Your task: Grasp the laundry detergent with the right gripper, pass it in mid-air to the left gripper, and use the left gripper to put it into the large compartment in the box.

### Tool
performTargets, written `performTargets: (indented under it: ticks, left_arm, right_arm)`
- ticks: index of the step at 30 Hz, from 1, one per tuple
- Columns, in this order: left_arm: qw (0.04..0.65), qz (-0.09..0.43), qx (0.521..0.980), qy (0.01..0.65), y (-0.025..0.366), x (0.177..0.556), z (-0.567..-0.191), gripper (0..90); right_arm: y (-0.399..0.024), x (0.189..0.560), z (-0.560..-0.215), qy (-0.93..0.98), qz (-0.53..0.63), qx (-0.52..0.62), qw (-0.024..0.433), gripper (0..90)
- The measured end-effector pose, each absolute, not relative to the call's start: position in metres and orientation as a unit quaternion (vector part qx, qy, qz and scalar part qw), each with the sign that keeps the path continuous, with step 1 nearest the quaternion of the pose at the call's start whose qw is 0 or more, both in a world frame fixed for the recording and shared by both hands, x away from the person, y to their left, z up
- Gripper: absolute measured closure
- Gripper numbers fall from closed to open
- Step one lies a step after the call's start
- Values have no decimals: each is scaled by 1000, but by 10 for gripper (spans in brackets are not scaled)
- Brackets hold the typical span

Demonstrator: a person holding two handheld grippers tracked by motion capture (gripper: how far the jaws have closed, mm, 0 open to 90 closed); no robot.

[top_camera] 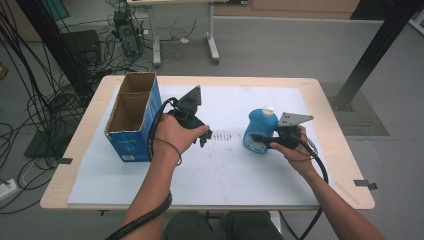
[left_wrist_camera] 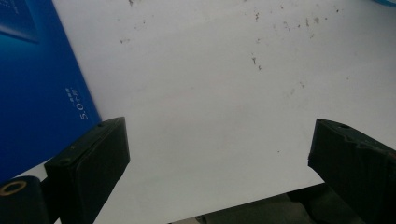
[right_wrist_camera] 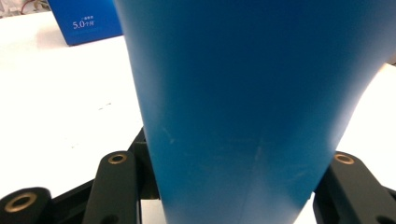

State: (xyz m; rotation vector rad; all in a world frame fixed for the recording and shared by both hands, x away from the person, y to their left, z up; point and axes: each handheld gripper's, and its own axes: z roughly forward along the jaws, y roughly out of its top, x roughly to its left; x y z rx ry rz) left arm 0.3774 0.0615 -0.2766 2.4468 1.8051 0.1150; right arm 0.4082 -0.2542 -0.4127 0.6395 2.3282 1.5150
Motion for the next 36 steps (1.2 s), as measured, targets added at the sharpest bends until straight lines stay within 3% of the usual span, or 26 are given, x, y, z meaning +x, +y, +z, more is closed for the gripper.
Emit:
performTargets:
  ticks: [15,36]
  left_arm:
    - [48,44,811,582,63,373,-266,56]
    - [60,79,863,495,57,382,-181,54]
  right_arm:
    - [-255,407,-409,807,526,230,141,459]
    - [-256,409,-329,816,515,229,126,459]
